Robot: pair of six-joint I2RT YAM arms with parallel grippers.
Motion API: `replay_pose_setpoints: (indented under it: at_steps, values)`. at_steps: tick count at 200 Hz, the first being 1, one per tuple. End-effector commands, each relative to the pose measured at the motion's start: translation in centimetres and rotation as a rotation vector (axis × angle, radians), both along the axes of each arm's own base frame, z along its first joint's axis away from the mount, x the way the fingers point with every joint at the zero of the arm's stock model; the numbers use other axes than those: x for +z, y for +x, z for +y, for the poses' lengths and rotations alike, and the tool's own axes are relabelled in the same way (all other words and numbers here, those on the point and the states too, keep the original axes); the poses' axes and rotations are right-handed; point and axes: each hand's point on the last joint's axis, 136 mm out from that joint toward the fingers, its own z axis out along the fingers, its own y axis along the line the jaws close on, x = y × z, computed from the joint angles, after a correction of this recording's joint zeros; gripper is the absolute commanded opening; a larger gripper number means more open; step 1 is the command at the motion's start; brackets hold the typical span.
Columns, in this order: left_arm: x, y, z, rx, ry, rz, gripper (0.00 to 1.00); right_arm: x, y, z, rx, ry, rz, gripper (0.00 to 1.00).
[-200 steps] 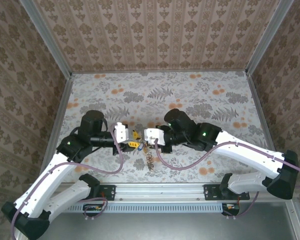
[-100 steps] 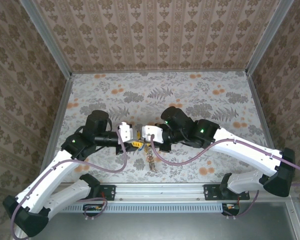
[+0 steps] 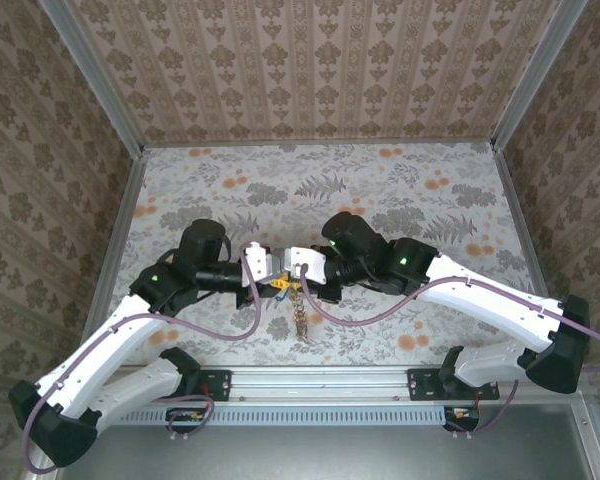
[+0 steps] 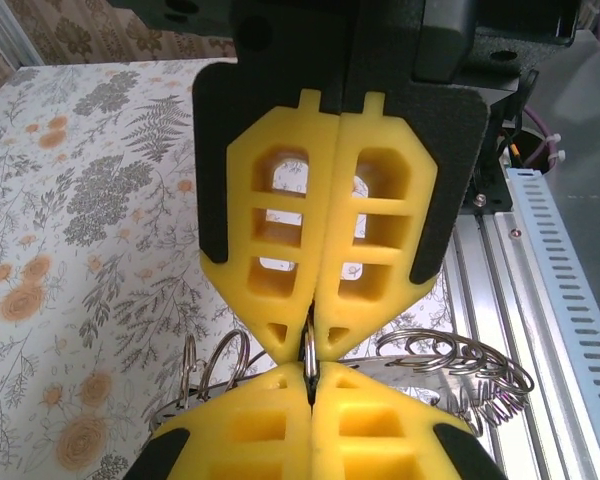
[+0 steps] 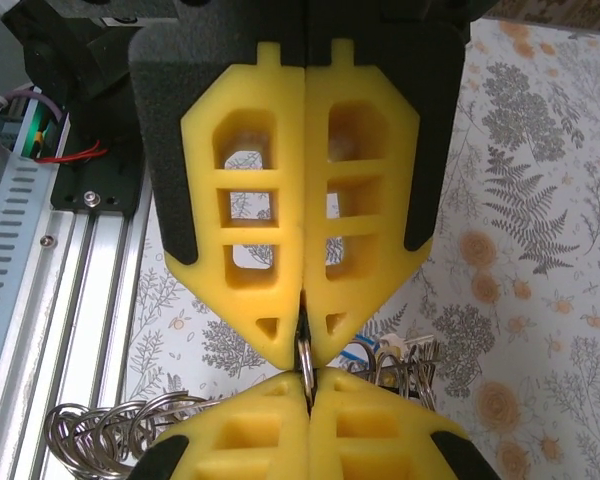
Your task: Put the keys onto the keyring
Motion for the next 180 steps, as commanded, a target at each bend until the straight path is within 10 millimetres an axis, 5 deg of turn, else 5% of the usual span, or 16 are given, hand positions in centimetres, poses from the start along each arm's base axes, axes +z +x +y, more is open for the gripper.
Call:
replay_pose_setpoints:
  at_steps: [1, 43, 80, 180]
  values:
    - [1.1, -0.2, -0.5, -0.034, -0.039, -0.042, 0.00, 2.6, -0.6, 1.1, 0.041, 0.131, -0.034, 0.00]
    - [3.3, -0.4, -0.6, -0.036, -0.211, -0.134, 0.00, 4.3, -1.8, -0.4, 0.090, 0.383, -0.018, 0.22]
    - [5.2, -1.2, -0.9, -0.084, -0.337, -0.177, 0.00, 5.8, -1.8, -1.4, 0.087, 0.595, -0.058, 0.24]
    - [6.8, -1.8, -1.1, -0.132, -0.440, -0.185, 0.00, 6.0, -1.3, -1.7, 0.074, 0.640, -0.067, 0.23]
